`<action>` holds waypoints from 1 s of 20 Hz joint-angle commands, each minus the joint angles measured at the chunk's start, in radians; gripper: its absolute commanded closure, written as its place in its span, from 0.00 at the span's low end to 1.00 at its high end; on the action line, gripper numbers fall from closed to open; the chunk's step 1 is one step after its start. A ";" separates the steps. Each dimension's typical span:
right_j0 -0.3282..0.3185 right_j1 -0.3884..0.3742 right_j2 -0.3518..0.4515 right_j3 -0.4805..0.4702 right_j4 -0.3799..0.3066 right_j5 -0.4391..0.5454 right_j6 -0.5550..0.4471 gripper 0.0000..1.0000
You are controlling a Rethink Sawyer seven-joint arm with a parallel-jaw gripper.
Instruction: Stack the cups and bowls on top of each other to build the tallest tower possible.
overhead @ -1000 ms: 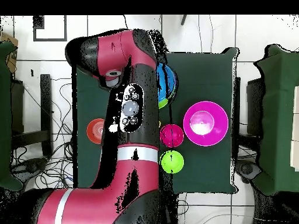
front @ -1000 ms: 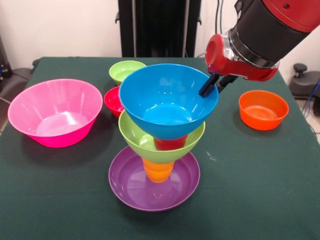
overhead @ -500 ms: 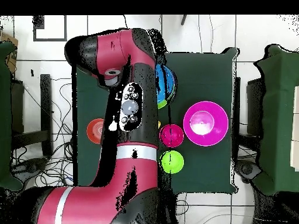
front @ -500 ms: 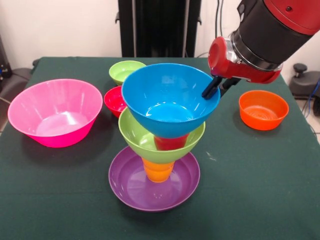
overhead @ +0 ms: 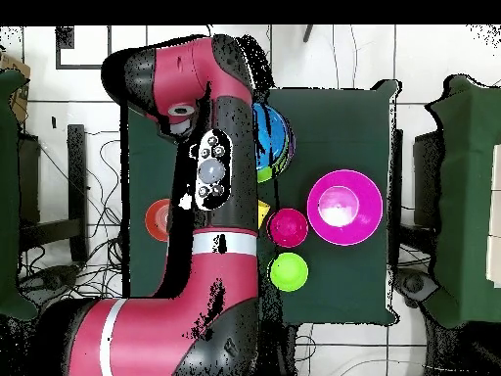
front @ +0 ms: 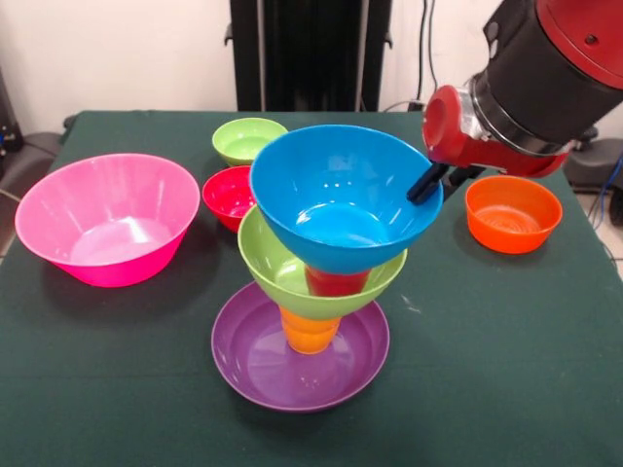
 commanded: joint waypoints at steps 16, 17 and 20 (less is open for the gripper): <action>0.000 0.021 0.062 -0.130 0.082 0.199 0.014 1.00; 0.000 0.015 0.062 -0.122 0.084 0.189 0.008 1.00; 0.002 0.031 0.060 -0.156 0.092 0.198 0.009 1.00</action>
